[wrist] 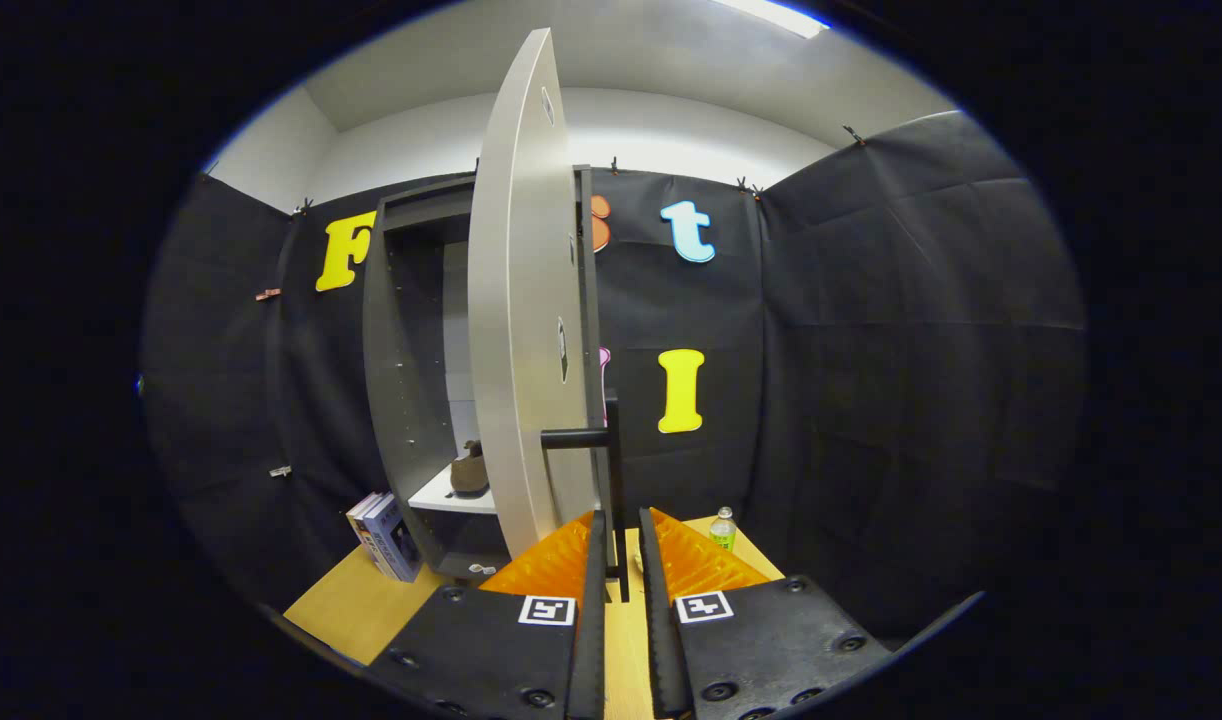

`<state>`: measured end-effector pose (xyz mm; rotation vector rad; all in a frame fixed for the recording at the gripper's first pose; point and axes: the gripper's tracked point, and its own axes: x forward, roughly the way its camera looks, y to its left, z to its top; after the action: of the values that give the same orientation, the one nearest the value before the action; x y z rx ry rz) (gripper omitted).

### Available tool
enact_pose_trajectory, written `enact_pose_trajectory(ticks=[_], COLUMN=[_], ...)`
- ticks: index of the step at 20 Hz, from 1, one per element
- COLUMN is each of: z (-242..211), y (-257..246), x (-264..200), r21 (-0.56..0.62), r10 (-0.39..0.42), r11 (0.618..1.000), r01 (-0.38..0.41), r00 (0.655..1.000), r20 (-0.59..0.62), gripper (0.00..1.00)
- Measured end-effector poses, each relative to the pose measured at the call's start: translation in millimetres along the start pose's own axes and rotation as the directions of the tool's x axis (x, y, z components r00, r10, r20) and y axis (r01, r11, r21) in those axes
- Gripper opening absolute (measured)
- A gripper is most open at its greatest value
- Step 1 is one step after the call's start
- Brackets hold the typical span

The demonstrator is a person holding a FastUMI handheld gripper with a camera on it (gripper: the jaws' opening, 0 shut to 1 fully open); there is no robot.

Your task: Open the shoe cabinet door, grab the shoes and put them into the shoe cabinet, then close the shoe cabinet door.

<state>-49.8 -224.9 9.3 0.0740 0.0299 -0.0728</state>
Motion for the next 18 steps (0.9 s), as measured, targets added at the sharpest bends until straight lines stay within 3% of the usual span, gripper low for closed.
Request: enact_pose_trajectory(ticks=[3, 11, 15, 18], z=[5, 20, 43, 52], y=[-23, -15, 14, 50], x=[-8, -41, -64, -76], r21=[0.015, 0.002, 0.027, 0.055], r10=[-0.061, -0.106, -0.064, 0.013], r11=[0.998, 0.994, 0.998, 0.998], r01=[0.061, 0.106, 0.062, -0.017], r00=[0.998, 0.994, 0.996, 0.997], r20=[0.01, 0.031, 0.062, 0.073], gripper=[0.22, 0.22, 0.35, 0.64])
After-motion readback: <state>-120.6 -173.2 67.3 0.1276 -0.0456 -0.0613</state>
